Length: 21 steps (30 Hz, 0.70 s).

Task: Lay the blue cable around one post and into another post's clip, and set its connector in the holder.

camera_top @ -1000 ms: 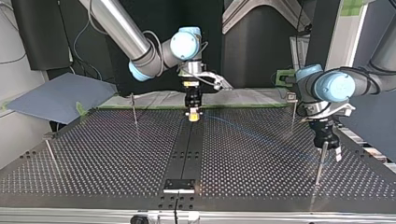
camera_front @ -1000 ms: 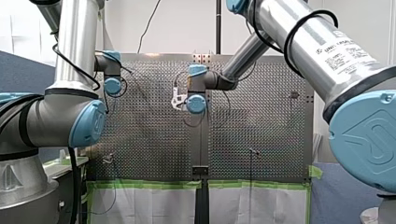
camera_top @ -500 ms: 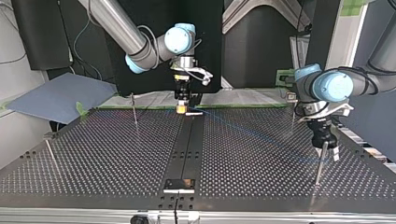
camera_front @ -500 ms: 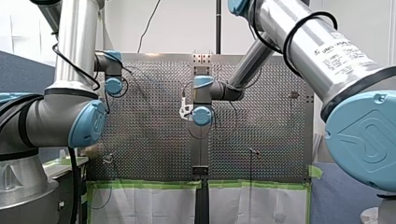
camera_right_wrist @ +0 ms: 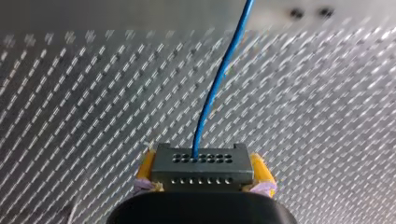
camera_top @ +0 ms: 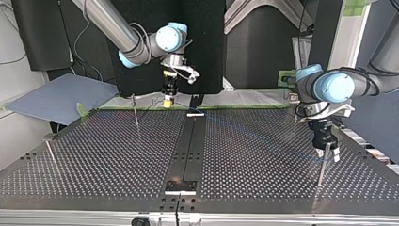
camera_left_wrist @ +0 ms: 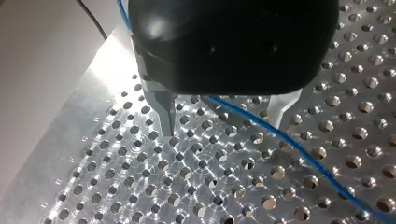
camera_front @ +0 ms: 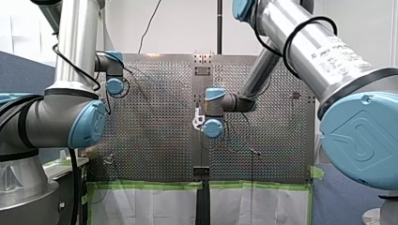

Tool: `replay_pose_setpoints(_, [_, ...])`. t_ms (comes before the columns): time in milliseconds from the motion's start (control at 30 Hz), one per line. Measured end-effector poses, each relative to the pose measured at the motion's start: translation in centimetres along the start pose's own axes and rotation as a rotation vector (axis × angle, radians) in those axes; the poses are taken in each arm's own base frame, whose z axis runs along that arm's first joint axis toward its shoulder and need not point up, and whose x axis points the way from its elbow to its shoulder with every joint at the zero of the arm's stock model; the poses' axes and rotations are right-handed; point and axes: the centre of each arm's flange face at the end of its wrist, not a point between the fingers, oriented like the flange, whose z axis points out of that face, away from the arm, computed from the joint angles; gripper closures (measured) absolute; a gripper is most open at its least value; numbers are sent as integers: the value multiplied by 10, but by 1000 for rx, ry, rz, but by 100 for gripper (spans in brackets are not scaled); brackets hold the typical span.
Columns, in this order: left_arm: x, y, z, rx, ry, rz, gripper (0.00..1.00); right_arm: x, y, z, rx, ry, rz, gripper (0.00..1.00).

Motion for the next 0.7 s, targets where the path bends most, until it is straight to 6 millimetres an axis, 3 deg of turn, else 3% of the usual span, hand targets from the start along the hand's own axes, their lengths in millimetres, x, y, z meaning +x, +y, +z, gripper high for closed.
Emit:
replay_pose_setpoints(167, [1,-1,0,2,1,1,0,-30,18,-6,-48,-25,5,100])
replay_pose_setpoints(700, [1,-2,-1,3,2,8,0,-140,81,-56,-200,-123,-13,100])
